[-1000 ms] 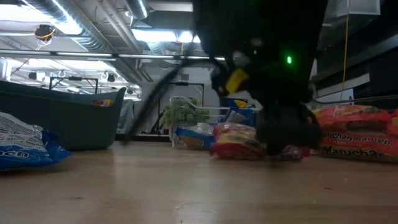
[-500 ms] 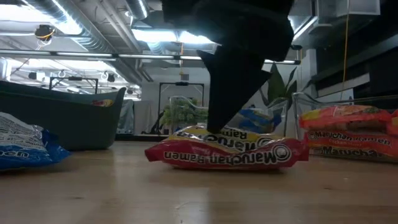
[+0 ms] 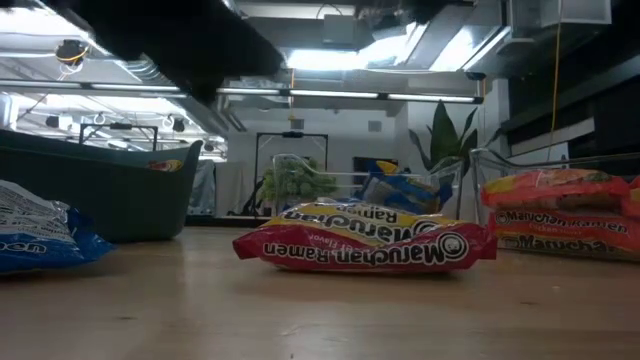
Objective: Sort Maruchan noodles
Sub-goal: Stack the red noodle pack on top of the red noodle pack in the blue bin
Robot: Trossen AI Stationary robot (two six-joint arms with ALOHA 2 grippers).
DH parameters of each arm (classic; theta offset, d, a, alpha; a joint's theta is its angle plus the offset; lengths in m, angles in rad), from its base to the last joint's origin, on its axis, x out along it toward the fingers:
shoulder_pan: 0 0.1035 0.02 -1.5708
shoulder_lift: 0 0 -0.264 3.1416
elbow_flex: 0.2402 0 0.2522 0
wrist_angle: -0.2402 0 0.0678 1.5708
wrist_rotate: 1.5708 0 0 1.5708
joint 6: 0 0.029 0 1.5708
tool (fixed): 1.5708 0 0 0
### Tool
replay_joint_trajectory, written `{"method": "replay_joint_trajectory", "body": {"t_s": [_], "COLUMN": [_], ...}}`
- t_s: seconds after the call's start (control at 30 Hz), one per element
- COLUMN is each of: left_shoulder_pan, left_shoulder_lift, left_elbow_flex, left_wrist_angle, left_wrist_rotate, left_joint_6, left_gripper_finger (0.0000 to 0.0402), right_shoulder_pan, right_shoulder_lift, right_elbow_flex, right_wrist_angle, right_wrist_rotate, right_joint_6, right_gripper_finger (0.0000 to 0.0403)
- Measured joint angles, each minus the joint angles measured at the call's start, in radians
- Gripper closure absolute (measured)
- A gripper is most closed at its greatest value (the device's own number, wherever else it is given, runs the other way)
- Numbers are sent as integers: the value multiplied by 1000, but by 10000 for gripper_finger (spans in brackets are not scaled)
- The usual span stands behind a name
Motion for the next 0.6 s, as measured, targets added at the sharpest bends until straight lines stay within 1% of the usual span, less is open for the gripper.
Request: {"method": "replay_joint_trajectory", "body": {"t_s": [0.07,0.17,0.27,0.47,0.6], "left_shoulder_pan": [21,47,59,62,62], "left_shoulder_lift": [39,90,129,185,211], "left_elbow_flex": [0,0,1,0,0], "left_wrist_angle": [13,10,19,6,-15], "left_wrist_rotate": [14,11,15,25,25], "left_joint_6": [-9,-45,-78,-99,-146], "left_gripper_finger": [401,401,401,401,401], "right_shoulder_pan": [16,34,39,36,36], "right_shoulder_lift": [-1,3,1,4,4], "right_elbow_flex": [0,-2,-23,-23,-23], "right_wrist_angle": [-46,-59,-30,-31,-34], "right_wrist_rotate": [-1,-8,-4,-8,-9], "right_joint_6": [71,132,156,170,175], "right_gripper_finger": [237,237,237,236,218]}}
